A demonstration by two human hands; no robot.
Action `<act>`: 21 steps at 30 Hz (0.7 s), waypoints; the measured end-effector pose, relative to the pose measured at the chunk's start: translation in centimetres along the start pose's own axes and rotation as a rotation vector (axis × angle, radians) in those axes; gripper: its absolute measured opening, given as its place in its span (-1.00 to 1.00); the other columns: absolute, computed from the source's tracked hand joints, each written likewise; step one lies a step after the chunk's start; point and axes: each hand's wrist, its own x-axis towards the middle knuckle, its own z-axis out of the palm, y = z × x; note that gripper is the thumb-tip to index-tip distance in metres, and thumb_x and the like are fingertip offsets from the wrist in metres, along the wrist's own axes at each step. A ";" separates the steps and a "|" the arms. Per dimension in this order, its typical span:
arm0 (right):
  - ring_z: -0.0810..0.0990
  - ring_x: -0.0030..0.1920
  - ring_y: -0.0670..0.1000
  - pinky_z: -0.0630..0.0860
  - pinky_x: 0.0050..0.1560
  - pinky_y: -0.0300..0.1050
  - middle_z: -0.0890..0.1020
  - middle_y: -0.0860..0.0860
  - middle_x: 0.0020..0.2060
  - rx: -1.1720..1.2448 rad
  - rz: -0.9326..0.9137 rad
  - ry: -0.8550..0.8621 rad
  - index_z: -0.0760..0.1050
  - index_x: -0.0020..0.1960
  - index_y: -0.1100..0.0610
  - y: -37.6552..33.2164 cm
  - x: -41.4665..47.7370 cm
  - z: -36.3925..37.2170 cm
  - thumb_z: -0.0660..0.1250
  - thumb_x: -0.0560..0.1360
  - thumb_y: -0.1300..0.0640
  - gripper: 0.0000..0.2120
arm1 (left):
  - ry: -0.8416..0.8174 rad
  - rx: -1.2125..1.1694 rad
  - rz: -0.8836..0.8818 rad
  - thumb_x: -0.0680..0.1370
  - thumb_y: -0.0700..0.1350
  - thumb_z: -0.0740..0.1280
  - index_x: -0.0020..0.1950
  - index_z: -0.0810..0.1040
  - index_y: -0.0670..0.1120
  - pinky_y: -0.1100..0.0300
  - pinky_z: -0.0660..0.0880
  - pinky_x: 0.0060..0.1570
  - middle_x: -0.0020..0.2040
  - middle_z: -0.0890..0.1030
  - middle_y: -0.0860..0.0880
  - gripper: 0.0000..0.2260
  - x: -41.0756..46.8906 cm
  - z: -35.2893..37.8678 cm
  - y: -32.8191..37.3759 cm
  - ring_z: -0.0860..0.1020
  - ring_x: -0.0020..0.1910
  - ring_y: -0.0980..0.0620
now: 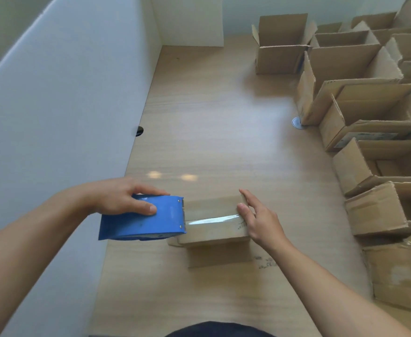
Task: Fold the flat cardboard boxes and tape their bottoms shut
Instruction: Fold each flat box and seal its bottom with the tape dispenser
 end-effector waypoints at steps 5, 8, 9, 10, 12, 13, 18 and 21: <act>0.45 0.38 0.06 0.34 0.26 -0.12 0.53 -0.03 0.35 0.001 0.017 0.011 0.32 0.50 -0.13 -0.3 -0.2 0.0 0.20 0.64 -0.07 -0.57 | -0.056 -0.018 -0.060 0.59 0.05 0.36 0.20 0.50 0.47 0.17 0.47 0.18 0.11 0.62 0.33 -0.70 -1.5 -0.7 -2.0 0.60 0.07 0.27; 0.45 0.38 0.08 0.30 0.18 -0.19 0.53 -0.01 0.36 -0.018 0.025 0.004 0.30 0.51 -0.13 -0.4 -0.2 0.0 0.20 0.65 -0.07 -0.56 | -0.068 -0.031 -0.115 0.59 0.05 0.35 0.21 0.50 0.46 0.17 0.49 0.18 0.11 0.63 0.30 -0.70 -2.2 -0.9 -3.2 0.62 0.07 0.23; 0.45 0.38 0.07 0.28 0.14 -0.22 0.53 -0.01 0.36 -0.023 0.032 0.002 0.29 0.52 -0.14 -0.5 -0.2 0.0 0.19 0.65 -0.07 -0.56 | -0.071 -0.017 -0.133 0.59 0.06 0.35 0.21 0.50 0.47 0.20 0.48 0.15 0.11 0.63 0.31 -0.69 -2.4 -1.0 -3.5 0.61 0.06 0.25; 0.45 0.38 0.07 0.27 0.12 -0.23 0.54 0.00 0.35 -0.021 0.036 0.000 0.29 0.52 -0.14 -0.4 -0.3 0.0 0.19 0.65 -0.08 -0.56 | -0.069 -0.003 -0.152 0.59 0.07 0.35 0.21 0.49 0.48 0.23 0.48 0.11 0.10 0.62 0.33 -0.69 -2.6 -1.1 -3.8 0.61 0.04 0.27; 0.45 0.38 0.05 0.27 0.11 -0.24 0.57 0.04 0.31 -0.017 0.035 -0.005 0.28 0.52 -0.15 -0.4 -0.3 0.0 0.19 0.64 -0.09 -0.55 | -0.056 -0.006 -0.187 0.58 0.06 0.36 0.20 0.51 0.46 0.28 0.47 0.04 0.07 0.63 0.33 -0.70 -3.1 -1.3 -4.6 0.62 0.00 0.28; 0.45 0.38 0.05 0.28 0.10 -0.23 0.58 0.05 0.29 -0.016 0.037 -0.006 0.28 0.52 -0.15 -0.4 -0.3 0.0 0.19 0.64 -0.09 -0.54 | -0.055 -0.017 -0.204 0.58 0.04 0.36 0.19 0.52 0.44 0.28 0.48 0.03 0.05 0.64 0.32 -0.71 -3.2 -1.3 -4.9 0.63 -0.01 0.27; 0.46 0.38 0.07 0.31 0.16 -0.18 0.58 0.06 0.30 -0.024 0.032 -0.012 0.27 0.53 -0.13 -0.7 -0.3 -0.1 0.19 0.64 -0.08 -0.53 | -0.067 0.010 -0.267 0.57 0.09 0.37 0.17 0.52 0.47 0.29 0.48 0.06 0.04 0.64 0.33 -0.73 -2.7 -0.4 -5.5 0.62 0.00 0.26; 0.46 0.39 0.07 0.30 0.16 -0.20 0.57 0.04 0.31 -0.026 0.026 -0.011 0.27 0.53 -0.12 -0.8 -0.4 -0.1 0.20 0.64 -0.07 -0.54 | -0.064 0.036 -0.278 0.55 0.14 0.36 0.13 0.50 0.51 0.21 0.48 0.18 0.10 0.62 0.30 -0.75 -1.6 0.4 -5.8 0.60 0.05 0.23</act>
